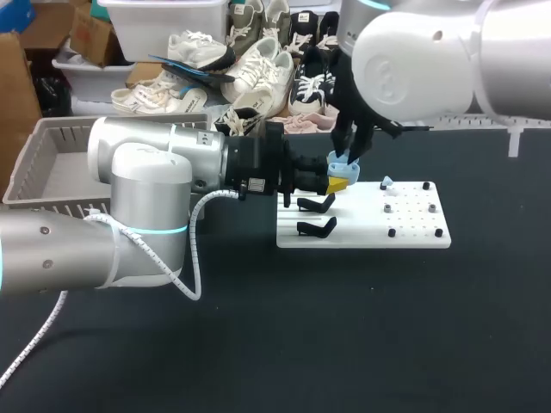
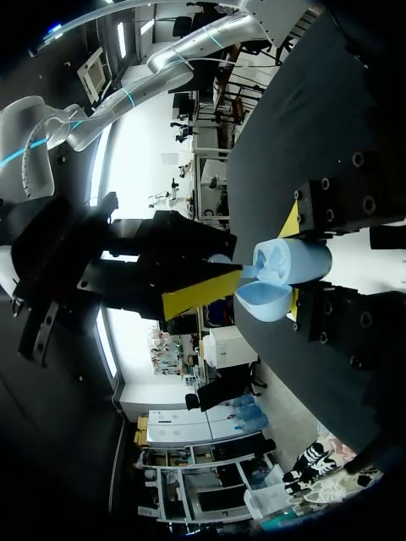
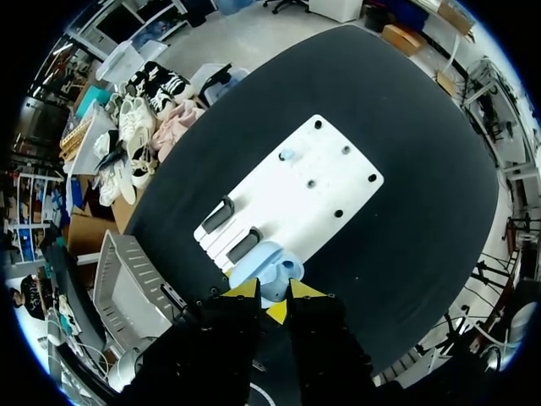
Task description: Pick up each earbud case from the left stands, insert the matching earbuds, close the lid, and place the case in the box.
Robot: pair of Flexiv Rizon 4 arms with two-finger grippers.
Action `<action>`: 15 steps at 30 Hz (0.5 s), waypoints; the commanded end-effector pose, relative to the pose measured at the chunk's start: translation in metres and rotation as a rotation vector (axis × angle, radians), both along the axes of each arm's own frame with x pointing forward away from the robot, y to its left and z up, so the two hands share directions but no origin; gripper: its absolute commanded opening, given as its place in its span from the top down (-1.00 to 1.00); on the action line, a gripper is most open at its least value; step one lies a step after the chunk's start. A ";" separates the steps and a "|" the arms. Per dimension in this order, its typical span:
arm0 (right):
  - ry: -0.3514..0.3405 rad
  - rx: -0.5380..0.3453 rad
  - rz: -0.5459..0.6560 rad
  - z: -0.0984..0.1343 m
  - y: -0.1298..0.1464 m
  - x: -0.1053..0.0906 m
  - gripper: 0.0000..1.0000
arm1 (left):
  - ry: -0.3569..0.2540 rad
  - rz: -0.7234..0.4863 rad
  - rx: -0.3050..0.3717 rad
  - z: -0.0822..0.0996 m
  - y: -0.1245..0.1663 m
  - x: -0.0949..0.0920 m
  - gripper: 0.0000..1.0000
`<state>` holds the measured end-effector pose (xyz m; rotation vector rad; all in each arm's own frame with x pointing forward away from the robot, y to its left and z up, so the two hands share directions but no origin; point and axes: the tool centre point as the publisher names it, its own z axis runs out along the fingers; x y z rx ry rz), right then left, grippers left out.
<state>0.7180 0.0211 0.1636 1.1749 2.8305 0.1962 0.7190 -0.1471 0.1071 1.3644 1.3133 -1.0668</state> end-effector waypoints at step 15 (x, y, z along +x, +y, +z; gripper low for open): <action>0.011 0.012 0.008 -0.007 0.002 -0.006 1.00 | -0.002 0.004 -0.002 0.000 0.000 -0.001 1.00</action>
